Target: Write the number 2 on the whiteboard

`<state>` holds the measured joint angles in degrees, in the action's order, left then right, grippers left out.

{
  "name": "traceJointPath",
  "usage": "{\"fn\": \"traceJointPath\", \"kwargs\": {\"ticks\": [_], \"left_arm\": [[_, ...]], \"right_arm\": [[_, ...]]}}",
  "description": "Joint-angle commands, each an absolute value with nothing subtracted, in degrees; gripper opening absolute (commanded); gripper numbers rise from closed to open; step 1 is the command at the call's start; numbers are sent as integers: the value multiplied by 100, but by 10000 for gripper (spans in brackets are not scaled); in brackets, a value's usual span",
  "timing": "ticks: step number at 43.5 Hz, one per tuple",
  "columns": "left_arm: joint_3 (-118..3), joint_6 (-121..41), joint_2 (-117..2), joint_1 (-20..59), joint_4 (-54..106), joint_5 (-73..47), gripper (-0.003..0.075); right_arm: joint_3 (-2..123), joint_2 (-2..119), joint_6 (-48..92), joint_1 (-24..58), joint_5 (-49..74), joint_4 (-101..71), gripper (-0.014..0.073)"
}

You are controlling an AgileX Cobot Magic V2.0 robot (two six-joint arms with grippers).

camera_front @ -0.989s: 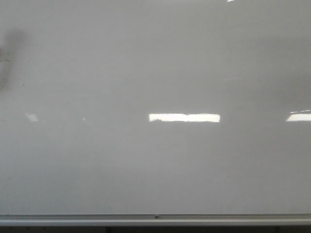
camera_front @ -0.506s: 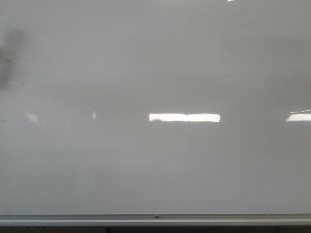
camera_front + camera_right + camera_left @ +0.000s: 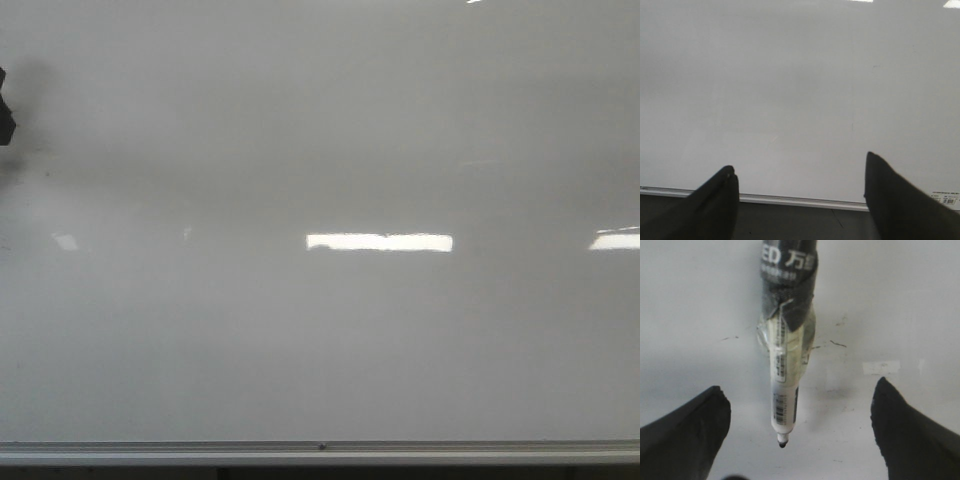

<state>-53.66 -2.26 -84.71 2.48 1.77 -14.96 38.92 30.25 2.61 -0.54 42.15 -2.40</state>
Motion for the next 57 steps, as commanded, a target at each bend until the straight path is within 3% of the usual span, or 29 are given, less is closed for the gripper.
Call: {"fn": "traceJointPath", "kwargs": {"ticks": [1,15,23,44,54,57], "left_arm": [[-5633,-231,-8425,243,191,-1038,563],[-5707,-231,-8745,243,191,-769,560],[-5707,-231,-8865,243,191,-726,494],[-5707,-231,-8873,243,191,-915,112],[-5707,-231,-8368,243,191,-1666,-19],[-5707,-231,-8104,243,191,-2008,-20]], "right_arm": [[4069,3085,308,-53,3839,-226,549],[4069,3085,308,-53,3853,-226,549],[4069,3085,308,-53,3876,-226,549],[4069,3085,308,-53,3876,-226,549],[4087,3085,308,-53,3879,-244,549],[4177,3096,308,-53,4007,-364,549]]}}
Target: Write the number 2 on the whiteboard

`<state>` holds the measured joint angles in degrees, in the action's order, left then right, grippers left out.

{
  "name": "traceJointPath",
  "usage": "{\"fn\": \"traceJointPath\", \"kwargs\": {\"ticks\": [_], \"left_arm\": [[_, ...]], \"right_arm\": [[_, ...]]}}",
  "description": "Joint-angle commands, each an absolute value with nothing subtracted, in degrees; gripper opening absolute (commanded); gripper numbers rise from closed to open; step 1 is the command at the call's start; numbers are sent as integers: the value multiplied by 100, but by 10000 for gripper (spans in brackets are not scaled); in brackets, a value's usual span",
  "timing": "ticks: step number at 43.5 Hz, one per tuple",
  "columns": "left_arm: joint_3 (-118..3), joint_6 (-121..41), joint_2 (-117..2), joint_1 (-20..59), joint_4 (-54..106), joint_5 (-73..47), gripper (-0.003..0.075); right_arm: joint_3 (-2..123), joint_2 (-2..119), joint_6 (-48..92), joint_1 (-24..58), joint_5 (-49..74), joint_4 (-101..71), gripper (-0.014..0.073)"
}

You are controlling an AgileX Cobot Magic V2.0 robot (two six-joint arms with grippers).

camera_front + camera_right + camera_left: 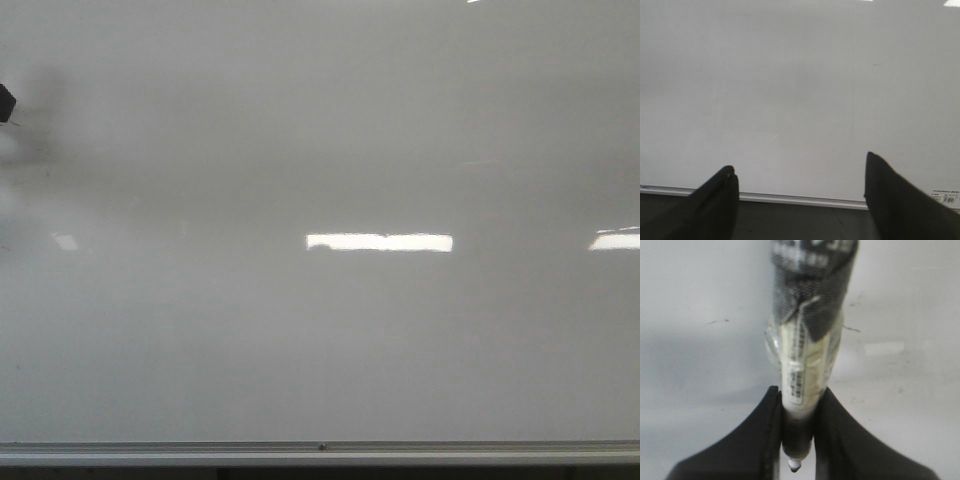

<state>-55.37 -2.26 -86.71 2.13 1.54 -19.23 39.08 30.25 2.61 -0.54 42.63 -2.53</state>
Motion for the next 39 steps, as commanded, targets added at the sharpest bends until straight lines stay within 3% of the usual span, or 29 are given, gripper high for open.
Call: {"fn": "traceJointPath", "kwargs": {"ticks": [1,11,21,39], "left_arm": [[-5722,-231,-8009,254,191,-2201,-20],[-6319,-1430,-7268,829,197,-4256,-20],[-7031,-2412,-7156,2062,538,-5920,-20],[-7193,-3410,-7541,4495,758,-6331,-20]], "right_arm": [[4204,3106,308,-53,4029,-390,549],[4846,3717,399,-53,5064,-570,549],[5519,4436,1708,200,5730,-1610,549],[6164,5440,4184,1907,6357,-2708,549]]}}
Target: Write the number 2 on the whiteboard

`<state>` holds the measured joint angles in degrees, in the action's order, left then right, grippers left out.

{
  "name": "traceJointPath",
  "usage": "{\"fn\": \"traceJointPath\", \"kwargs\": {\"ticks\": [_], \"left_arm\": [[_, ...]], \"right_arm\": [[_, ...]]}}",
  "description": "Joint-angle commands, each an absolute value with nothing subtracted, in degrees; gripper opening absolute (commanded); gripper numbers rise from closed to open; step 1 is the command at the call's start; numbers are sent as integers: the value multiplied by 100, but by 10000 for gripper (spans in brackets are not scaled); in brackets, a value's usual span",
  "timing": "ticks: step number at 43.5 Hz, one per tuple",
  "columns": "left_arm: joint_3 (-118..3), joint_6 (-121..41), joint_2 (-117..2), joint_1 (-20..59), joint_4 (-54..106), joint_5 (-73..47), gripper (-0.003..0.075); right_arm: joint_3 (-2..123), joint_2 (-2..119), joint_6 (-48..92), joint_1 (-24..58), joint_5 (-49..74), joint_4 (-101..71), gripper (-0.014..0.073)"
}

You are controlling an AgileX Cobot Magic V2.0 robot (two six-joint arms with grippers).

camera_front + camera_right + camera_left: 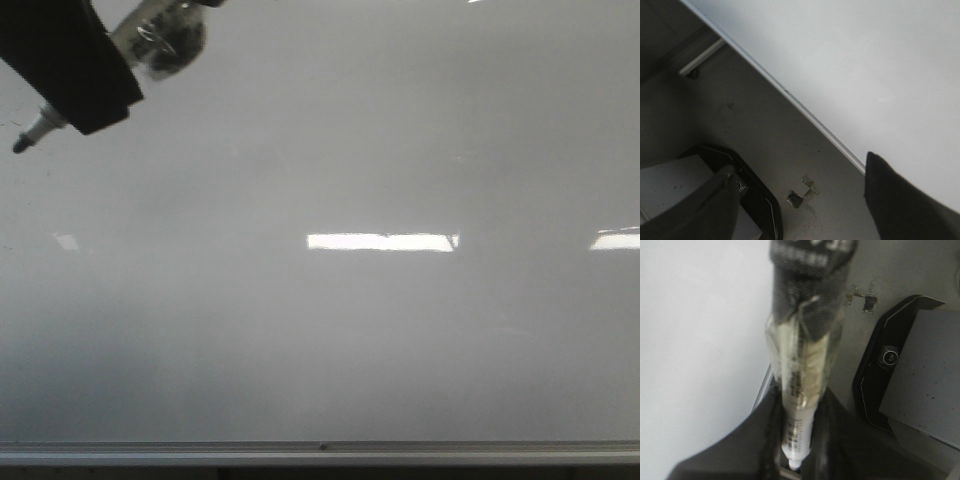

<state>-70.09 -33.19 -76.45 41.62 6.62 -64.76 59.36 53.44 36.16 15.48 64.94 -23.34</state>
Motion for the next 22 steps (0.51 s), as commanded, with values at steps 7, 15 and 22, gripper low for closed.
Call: {"fn": "traceJointPath", "kwargs": {"ticks": [7,15,22], "left_arm": [[-7193,-3488,-7540,5086,758,-6286,-20],[-7193,-3541,-7540,5419,758,-6250,-20],[-7193,-3541,-7540,5449,758,-6250,-20]], "right_arm": [[6188,5714,4797,2835,6152,-2859,549],[6475,6131,4811,3648,5782,-2859,549],[6745,6573,4811,4097,5726,-2859,549]]}}
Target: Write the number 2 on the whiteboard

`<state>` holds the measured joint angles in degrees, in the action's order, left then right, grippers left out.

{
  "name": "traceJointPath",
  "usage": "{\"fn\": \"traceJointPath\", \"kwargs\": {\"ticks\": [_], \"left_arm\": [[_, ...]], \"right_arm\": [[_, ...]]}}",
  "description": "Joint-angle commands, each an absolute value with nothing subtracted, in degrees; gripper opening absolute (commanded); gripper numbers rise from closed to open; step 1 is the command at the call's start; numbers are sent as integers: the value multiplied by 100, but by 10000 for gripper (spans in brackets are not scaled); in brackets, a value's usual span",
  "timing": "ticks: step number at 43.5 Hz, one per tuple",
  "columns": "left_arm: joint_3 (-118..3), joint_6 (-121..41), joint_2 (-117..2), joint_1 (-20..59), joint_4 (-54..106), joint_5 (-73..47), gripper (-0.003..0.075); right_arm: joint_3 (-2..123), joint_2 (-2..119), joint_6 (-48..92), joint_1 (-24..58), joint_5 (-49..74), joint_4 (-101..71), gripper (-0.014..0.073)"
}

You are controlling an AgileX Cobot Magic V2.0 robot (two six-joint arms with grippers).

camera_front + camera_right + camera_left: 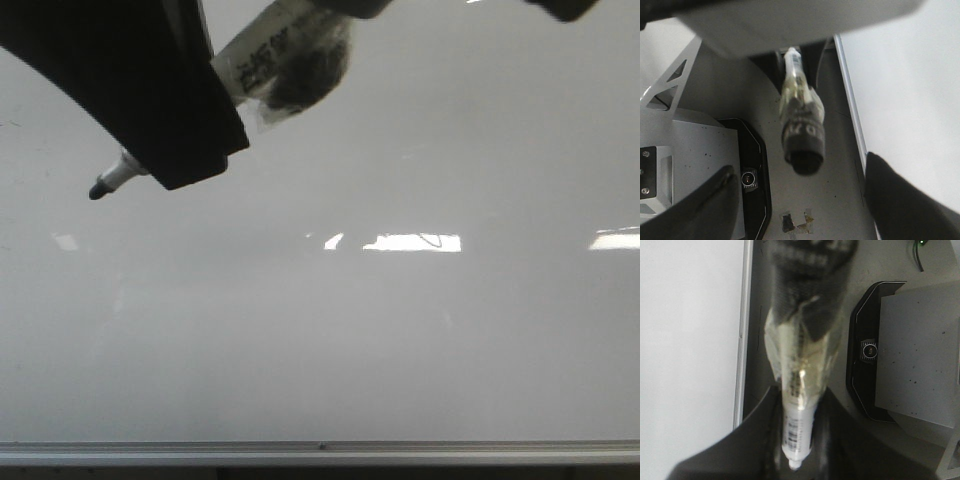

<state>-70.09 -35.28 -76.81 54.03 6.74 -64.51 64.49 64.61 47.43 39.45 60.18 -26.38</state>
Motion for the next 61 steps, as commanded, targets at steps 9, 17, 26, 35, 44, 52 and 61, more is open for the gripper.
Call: {"fn": "traceJointPath", "kwargs": {"ticks": [9,17,26,35,44,52,61], "left_arm": [[-7193,-3541,-7540,5449,758,-6250,-20],[-7193,-3541,-7540,5449,758,-6250,-20],[-7193,-3541,-7540,5449,758,-6250,-20],[-7193,-3541,-7540,5449,758,-6250,-20],[-7193,-3521,-7540,5449,816,-6130,28],[-7193,-3423,-7519,5381,808,-6100,351],[-7119,-2941,-7121,4786,818,-6091,543]], "right_arm": [[6789,6744,4806,4130,5466,-3008,464],[6789,6744,4806,4130,5410,-3066,434],[6789,6744,4806,4130,5417,-3078,368],[6789,6744,4806,4130,5455,-3078,132],[6783,6744,4800,4130,5474,-3078,-26],[6783,6727,4737,4097,5591,-3072,-42],[6783,6519,4197,3709,5790,-2479,-42]]}}
